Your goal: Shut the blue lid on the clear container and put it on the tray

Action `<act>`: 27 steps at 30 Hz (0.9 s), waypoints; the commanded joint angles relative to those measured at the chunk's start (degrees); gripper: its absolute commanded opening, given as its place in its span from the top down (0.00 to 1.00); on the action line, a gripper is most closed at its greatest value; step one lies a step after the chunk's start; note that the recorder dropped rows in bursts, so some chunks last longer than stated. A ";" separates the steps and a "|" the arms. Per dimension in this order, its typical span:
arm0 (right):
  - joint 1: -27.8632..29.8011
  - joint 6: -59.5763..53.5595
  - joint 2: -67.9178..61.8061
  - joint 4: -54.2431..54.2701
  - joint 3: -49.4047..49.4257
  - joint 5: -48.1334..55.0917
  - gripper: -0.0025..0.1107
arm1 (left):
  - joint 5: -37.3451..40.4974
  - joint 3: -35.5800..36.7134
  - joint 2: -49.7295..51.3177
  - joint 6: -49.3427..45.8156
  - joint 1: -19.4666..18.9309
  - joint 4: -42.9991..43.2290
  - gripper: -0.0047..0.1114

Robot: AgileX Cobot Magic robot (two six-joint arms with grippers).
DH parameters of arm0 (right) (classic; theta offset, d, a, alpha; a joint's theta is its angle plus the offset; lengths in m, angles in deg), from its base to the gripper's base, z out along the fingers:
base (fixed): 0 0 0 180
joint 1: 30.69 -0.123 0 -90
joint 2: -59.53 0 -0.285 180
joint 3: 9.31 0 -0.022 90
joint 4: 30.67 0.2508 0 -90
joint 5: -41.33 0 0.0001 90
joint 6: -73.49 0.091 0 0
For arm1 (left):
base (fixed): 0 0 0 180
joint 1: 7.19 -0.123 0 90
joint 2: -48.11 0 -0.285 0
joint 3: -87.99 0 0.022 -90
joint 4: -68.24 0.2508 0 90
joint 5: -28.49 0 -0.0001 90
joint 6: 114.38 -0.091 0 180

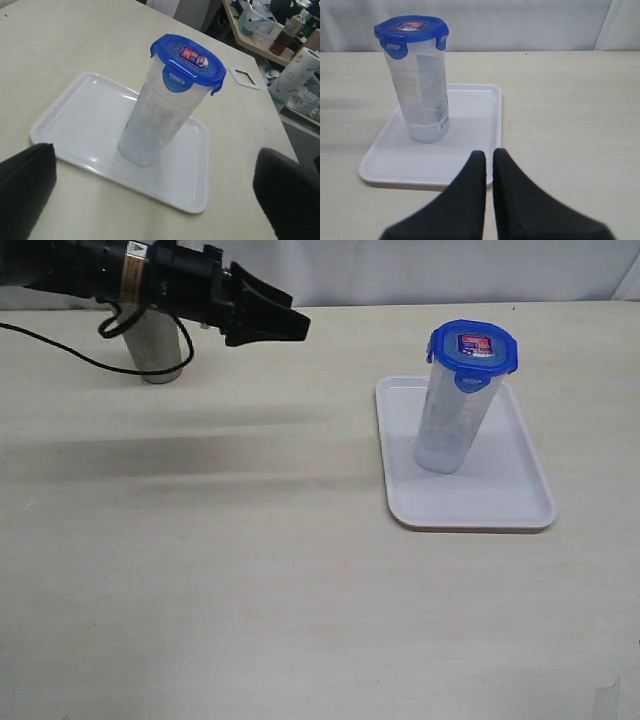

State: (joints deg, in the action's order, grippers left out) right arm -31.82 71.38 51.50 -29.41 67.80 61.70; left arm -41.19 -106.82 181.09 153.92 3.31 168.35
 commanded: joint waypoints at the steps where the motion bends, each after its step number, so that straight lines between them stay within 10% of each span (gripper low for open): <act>1: 0.34 0.00 0.25 -0.21 0.11 -0.60 0.93 | -0.29 3.26 -5.07 0.39 -3.54 -0.16 0.05; 7: 0.34 0.00 0.25 -0.21 0.11 -0.60 0.93 | 2.29 11.88 -14.43 -3.35 -8.69 -0.16 0.05; 19: 0.34 0.00 0.25 -0.21 0.11 -0.60 0.93 | 37.61 37.59 -44.57 -11.65 -23.41 -0.16 0.05; 27: 0.34 0.00 0.25 -0.21 0.11 -0.60 0.93 | 37.83 43.20 -56.44 -11.79 -30.85 -0.16 0.05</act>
State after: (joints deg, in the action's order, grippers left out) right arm -31.82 71.38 51.50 -29.41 67.80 61.70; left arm -3.51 -64.75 128.20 142.01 -25.90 168.59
